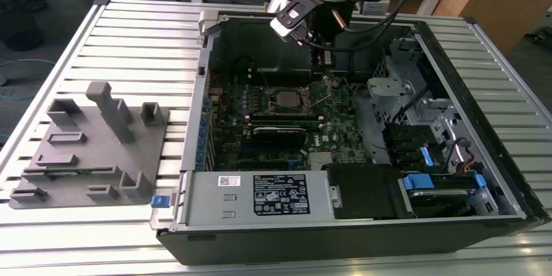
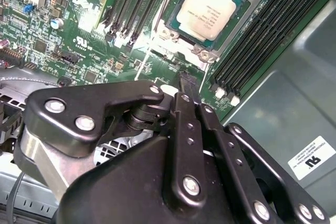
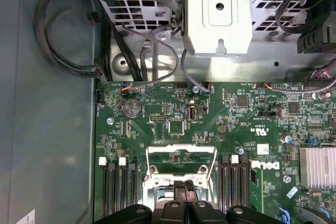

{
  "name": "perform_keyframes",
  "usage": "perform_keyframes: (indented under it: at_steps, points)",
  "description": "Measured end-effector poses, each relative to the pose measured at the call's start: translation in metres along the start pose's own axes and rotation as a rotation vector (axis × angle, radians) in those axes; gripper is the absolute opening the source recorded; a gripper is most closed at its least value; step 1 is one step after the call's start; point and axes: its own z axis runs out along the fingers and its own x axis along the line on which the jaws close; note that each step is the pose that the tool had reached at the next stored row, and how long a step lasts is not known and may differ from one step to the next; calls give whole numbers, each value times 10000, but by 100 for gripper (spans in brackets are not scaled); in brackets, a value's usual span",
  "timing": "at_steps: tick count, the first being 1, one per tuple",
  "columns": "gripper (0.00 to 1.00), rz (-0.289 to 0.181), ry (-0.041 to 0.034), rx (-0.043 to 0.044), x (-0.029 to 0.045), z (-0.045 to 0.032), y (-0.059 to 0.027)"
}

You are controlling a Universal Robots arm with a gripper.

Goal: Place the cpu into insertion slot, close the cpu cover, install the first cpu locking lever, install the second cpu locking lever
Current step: 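Close the cpu cover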

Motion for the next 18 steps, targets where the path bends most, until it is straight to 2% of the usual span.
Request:
perform_keyframes:
  at_steps: [18]
  points:
    - [11, -1, 0, 0, 1, 3, 48]
